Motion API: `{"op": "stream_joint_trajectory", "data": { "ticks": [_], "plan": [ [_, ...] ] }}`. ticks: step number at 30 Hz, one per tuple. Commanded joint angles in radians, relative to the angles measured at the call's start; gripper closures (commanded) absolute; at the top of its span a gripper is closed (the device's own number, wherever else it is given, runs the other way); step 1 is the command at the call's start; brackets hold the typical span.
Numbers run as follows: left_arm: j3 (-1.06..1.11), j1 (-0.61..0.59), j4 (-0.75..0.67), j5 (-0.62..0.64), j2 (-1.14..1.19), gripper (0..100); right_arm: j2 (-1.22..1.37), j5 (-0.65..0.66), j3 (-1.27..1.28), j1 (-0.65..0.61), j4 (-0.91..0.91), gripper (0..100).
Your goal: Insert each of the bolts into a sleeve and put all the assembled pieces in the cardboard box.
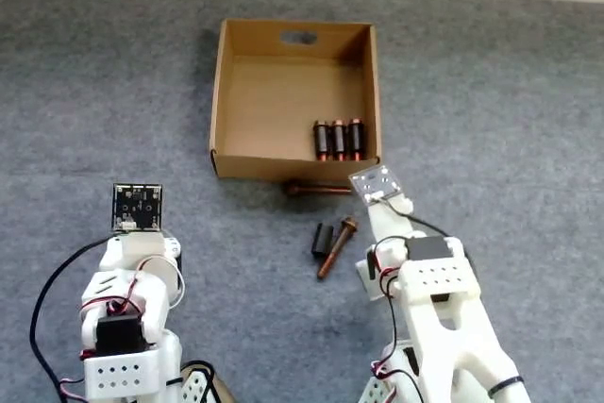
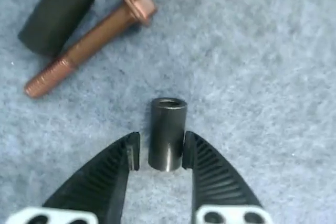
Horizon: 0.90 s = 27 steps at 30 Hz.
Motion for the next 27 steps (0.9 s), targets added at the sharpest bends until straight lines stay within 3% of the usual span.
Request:
{"op": "stream_joint_trajectory", "data": {
  "ticks": [1, 10, 19, 23, 27],
  "plan": [
    [-0.031, -0.007, -0.014, -0.005, -0.007, 99, -0.008, -0.005, 0.001, -0.005, -0.008, 86.8],
    [-0.031, -0.007, -0.014, -0.005, -0.007, 99, -0.007, 0.117, 0.007, -0.005, -0.039, 86.8],
    [-0.031, -0.007, -0.014, -0.005, -0.007, 99, -0.007, 0.121, 0.077, -0.005, -0.139, 87.4],
    [-0.033, -0.007, -0.014, -0.005, -0.007, 99, -0.010, 0.121, 0.102, -0.005, -0.139, 99.8],
    [-0.033, -0.007, -0.014, -0.005, -0.007, 99, -0.021, 0.115, 0.088, -0.001, -0.082, 99.4]
  ]
}}
